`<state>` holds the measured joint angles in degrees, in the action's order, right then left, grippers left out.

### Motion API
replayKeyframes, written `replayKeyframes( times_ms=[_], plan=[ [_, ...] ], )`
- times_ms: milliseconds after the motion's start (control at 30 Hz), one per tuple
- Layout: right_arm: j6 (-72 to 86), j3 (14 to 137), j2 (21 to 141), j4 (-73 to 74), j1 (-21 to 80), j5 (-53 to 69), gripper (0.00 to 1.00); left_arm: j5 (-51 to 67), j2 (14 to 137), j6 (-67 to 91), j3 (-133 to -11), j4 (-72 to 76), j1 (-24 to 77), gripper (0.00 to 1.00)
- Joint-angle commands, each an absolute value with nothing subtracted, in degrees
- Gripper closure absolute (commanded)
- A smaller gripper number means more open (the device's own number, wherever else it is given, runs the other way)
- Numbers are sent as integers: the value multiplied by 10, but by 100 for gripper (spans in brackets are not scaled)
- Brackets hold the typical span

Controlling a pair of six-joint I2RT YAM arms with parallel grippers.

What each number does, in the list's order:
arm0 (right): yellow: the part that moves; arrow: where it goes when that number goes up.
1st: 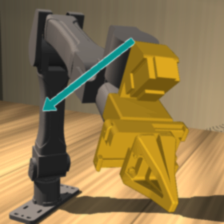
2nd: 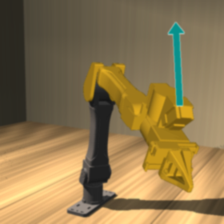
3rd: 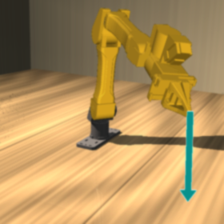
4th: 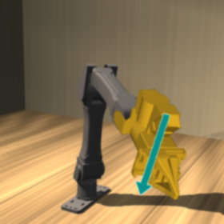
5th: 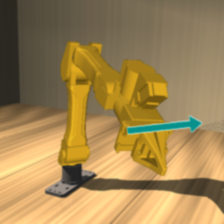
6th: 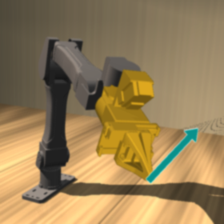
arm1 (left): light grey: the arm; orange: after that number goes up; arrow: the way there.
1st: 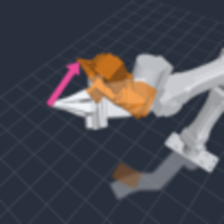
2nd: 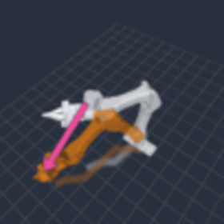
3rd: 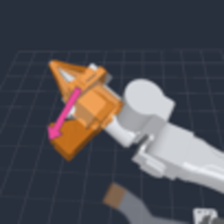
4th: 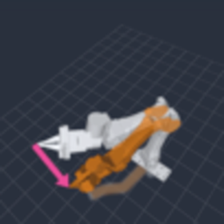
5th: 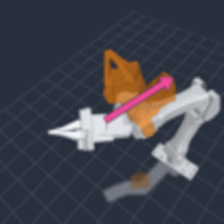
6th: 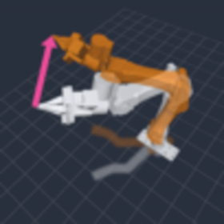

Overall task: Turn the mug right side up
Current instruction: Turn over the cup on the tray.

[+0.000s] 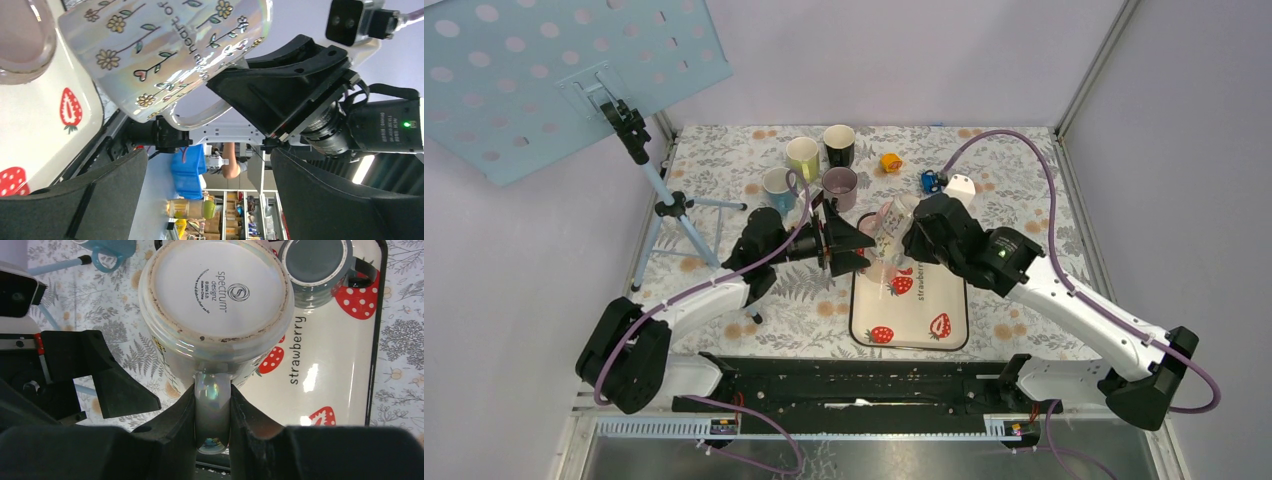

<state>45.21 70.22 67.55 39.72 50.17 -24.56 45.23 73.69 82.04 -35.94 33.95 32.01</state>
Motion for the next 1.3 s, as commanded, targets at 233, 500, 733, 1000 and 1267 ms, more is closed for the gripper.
replayKeyframes(
  times_ms=[233, 500, 733, 1000, 1267],
  plan=[
    [486, 733, 645, 284, 507, -254, 100, 464, 766, 940, -337, 519, 330, 4],
    [489, 735, 652, 202, 507, -262, 100, 463, 768, 991, -327, 576, 330, 4],
    [511, 721, 657, 113, 507, -247, 100, 445, 788, 1014, -321, 623, 330, 5],
    [550, 685, 654, 38, 507, -200, 100, 411, 833, 1078, -325, 747, 330, 12],
    [576, 631, 630, -52, 507, -184, 100, 385, 860, 1119, -329, 813, 329, 30]
  ],
)
